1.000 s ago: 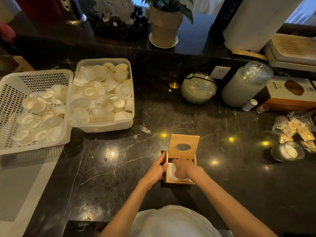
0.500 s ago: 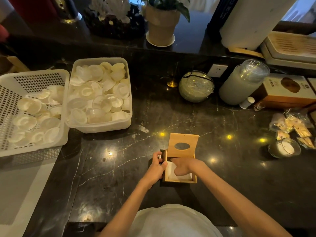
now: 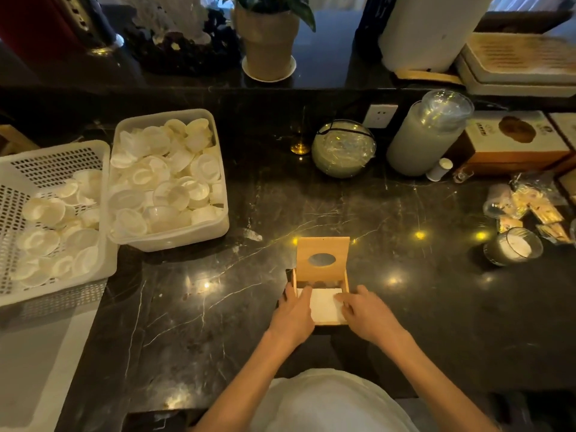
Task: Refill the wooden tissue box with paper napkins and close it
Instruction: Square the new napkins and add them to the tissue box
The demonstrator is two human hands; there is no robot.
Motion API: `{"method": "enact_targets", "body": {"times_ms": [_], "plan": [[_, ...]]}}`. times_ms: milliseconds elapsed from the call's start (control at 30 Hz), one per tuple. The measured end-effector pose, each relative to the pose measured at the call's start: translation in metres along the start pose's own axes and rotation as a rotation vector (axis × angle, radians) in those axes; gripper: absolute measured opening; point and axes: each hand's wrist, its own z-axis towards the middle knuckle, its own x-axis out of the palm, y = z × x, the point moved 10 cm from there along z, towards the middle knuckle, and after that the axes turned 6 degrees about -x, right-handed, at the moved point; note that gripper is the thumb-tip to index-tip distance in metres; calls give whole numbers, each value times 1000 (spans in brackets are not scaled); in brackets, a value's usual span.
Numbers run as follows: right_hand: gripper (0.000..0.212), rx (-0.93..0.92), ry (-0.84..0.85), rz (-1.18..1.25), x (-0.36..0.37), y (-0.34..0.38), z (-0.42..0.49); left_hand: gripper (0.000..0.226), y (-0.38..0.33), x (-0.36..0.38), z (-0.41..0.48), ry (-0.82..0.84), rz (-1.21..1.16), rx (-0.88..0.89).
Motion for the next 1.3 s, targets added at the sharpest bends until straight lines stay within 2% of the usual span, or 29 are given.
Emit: {"method": "enact_targets", "body": {"times_ms": [100, 267, 333, 433, 600, 1300], "plan": [[52, -3, -38, 3, -5, 0, 8, 56, -1, -6, 8, 50, 45, -53], [58, 30, 189, -77, 3, 3, 31, 48, -5, -17, 21, 243, 199, -151], [66, 25, 253, -147, 3, 4, 36, 48, 2, -15, 23, 323, 158, -212], [70, 28, 242, -227, 1, 2, 41, 50, 7, -11, 22, 387, 71, -271], [68, 29, 196, -206, 3, 0, 43, 45, 5, -7, 25, 379, 19, -252], [73, 64, 211, -366, 3, 4, 45, 51, 4, -10, 27, 301, 50, -174]]}}
